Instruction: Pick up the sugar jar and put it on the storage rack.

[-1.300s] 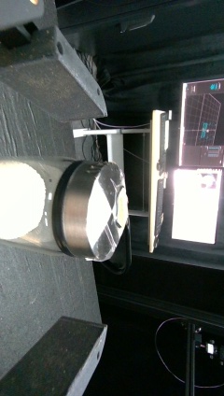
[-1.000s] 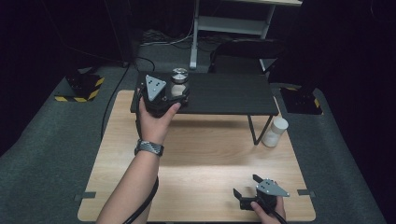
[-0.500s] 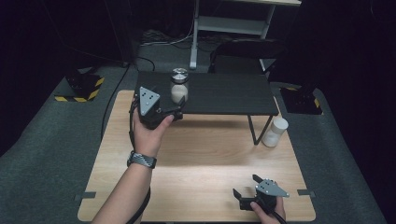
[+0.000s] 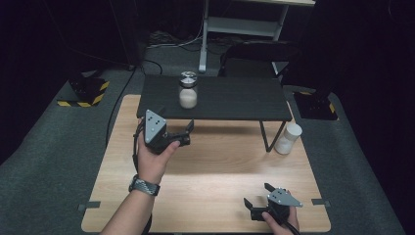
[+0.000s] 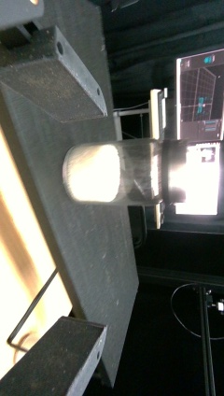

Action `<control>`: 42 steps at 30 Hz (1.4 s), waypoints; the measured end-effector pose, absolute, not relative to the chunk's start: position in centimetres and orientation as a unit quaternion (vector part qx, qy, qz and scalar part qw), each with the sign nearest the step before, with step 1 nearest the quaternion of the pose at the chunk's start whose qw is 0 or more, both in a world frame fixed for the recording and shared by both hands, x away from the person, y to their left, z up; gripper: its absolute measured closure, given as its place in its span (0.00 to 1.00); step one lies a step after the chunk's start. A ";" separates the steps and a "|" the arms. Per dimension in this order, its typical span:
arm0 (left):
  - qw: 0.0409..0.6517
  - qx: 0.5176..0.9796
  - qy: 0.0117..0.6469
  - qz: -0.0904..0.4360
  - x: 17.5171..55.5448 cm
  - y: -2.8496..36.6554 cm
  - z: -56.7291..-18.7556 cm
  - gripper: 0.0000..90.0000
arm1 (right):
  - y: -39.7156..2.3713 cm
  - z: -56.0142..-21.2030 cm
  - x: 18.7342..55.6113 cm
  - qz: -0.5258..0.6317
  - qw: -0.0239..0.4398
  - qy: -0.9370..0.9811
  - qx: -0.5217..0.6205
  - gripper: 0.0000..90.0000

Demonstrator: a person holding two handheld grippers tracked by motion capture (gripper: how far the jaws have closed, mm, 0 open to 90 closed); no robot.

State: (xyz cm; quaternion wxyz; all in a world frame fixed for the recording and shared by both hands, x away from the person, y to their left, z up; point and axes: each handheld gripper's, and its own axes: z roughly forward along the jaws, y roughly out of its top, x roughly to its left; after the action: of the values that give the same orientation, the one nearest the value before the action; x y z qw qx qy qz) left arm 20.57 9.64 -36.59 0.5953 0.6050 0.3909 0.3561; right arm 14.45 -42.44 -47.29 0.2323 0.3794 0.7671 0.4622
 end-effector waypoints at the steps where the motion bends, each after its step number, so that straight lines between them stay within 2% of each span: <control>1: 0.594 0.608 0.387 0.357 20.1 9.7 -37.1 0.00 | -42.4 -47.3 14.5 0.462 0.232 0.767 0.379 0.01; 26: 0.593 0.626 0.401 0.311 15.2 11.9 -43.8 0.00 | -42.2 -47.2 14.4 0.458 0.235 0.770 0.375 0.01; 42: 0.559 0.666 0.414 0.269 12.4 13.1 -48.1 0.00 | -42.1 -47.2 14.4 0.456 0.236 0.773 0.373 0.01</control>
State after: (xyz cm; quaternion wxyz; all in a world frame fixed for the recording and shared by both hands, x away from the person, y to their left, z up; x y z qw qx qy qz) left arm 12.38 13.07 -48.09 0.5589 0.6664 0.4137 0.2690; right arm 14.39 -42.12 -47.19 0.2359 0.3734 0.7725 0.4562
